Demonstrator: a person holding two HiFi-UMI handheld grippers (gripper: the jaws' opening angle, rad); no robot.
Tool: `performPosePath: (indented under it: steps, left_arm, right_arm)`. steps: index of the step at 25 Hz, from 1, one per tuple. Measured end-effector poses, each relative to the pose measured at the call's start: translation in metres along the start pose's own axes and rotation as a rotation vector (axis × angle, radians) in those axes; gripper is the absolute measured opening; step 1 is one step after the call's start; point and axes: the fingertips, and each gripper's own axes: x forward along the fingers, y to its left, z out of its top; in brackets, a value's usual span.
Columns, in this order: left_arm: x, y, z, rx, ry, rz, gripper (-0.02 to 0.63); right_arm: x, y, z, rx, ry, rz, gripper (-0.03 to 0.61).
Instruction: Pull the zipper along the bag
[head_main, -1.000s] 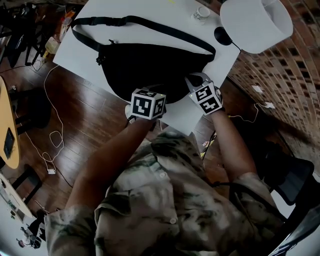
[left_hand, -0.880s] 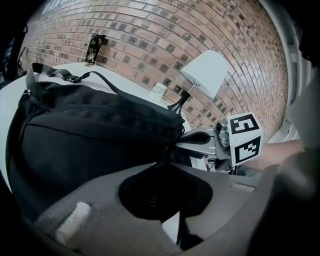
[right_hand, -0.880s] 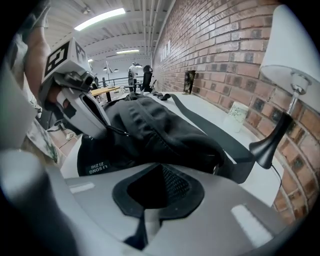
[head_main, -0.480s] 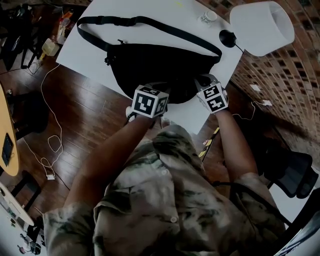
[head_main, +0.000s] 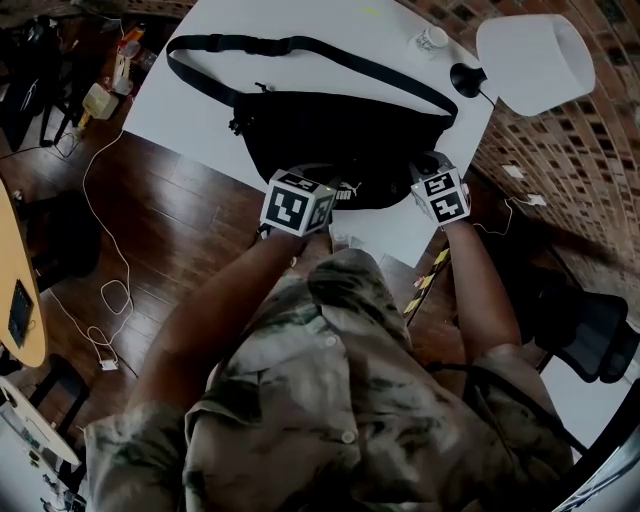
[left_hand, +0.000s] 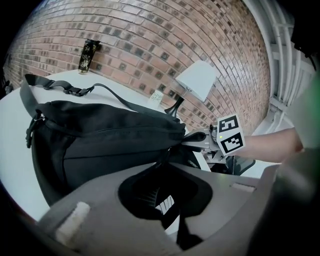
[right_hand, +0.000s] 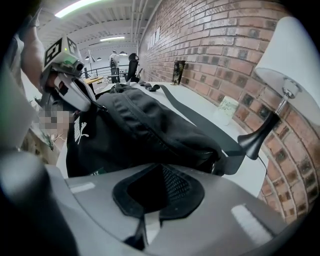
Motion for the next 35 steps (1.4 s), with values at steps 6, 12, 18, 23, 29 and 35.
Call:
performPosePath:
  steps: [6, 12, 18, 23, 29, 35]
  left_arm:
    - [-0.015, 0.013, 0.000, 0.011, -0.004, -0.020, 0.017]
    - [-0.030, 0.030, -0.005, 0.000, -0.012, -0.036, 0.017]
    - [-0.045, 0.049, -0.007, -0.011, -0.021, -0.034, 0.017]
    - [-0.053, 0.056, -0.009, -0.009, -0.031, -0.046, 0.017]
    - [-0.062, 0.069, -0.008, -0.012, -0.046, -0.041, 0.017]
    - [-0.073, 0.084, -0.009, -0.006, -0.052, -0.032, 0.017]
  right_arm:
    - [-0.001, -0.001, 0.000, 0.022, 0.034, -0.028, 0.006]
    - [0.000, -0.003, -0.004, 0.028, 0.077, -0.060, 0.005]
    - [-0.002, -0.001, -0.001, 0.050, 0.114, -0.074, 0.005]
    - [-0.002, -0.001, 0.000, 0.059, 0.141, -0.089, 0.005]
    - [-0.001, -0.001, -0.001, 0.064, 0.169, -0.108, 0.005]
    - [-0.002, -0.001, -0.001, 0.066, 0.196, -0.116, 0.005]
